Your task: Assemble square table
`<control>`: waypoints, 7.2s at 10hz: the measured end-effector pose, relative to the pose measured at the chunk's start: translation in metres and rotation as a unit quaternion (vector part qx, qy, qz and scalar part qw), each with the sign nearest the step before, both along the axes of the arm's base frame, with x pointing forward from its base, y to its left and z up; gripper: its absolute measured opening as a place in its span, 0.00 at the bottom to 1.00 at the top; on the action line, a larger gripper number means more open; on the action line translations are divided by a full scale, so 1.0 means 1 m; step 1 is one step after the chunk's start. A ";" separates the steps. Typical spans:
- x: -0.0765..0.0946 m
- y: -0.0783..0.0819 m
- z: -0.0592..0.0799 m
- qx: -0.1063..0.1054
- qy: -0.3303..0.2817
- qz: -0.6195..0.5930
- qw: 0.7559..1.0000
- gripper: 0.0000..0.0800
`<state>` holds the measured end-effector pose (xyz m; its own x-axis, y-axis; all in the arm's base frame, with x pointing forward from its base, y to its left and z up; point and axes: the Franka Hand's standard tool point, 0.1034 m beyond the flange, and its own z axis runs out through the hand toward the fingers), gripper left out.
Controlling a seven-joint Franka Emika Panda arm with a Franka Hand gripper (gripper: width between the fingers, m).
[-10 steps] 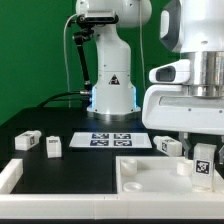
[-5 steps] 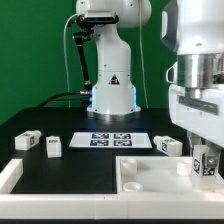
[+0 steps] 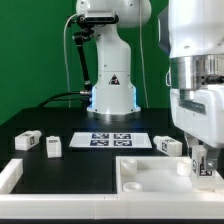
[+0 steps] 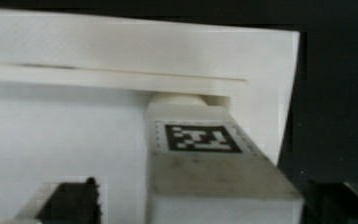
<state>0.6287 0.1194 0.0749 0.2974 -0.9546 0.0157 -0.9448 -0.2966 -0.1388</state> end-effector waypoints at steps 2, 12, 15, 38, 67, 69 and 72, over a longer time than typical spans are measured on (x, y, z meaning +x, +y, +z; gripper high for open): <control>0.001 0.008 0.000 -0.036 -0.009 0.187 0.982 0.80; 0.002 -0.002 0.000 -0.088 -0.008 0.473 0.877 0.42; 0.002 -0.002 0.000 -0.076 -0.007 0.383 0.921 0.36; 0.005 -0.005 -0.001 -0.074 -0.022 0.435 0.897 0.53; -0.003 0.000 -0.006 -0.021 -0.002 0.210 0.978 0.36; -0.002 -0.001 -0.006 -0.010 0.003 0.127 0.992 0.36; -0.002 0.001 -0.006 0.033 0.030 -0.100 0.994 0.36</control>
Offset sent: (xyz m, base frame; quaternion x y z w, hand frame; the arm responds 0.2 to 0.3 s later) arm 0.0000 0.0000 0.0000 0.0000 0.0000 -0.1938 0.9810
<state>0.6271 0.1209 0.0694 0.1010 -0.9930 -0.0609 -0.9910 -0.0950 -0.0940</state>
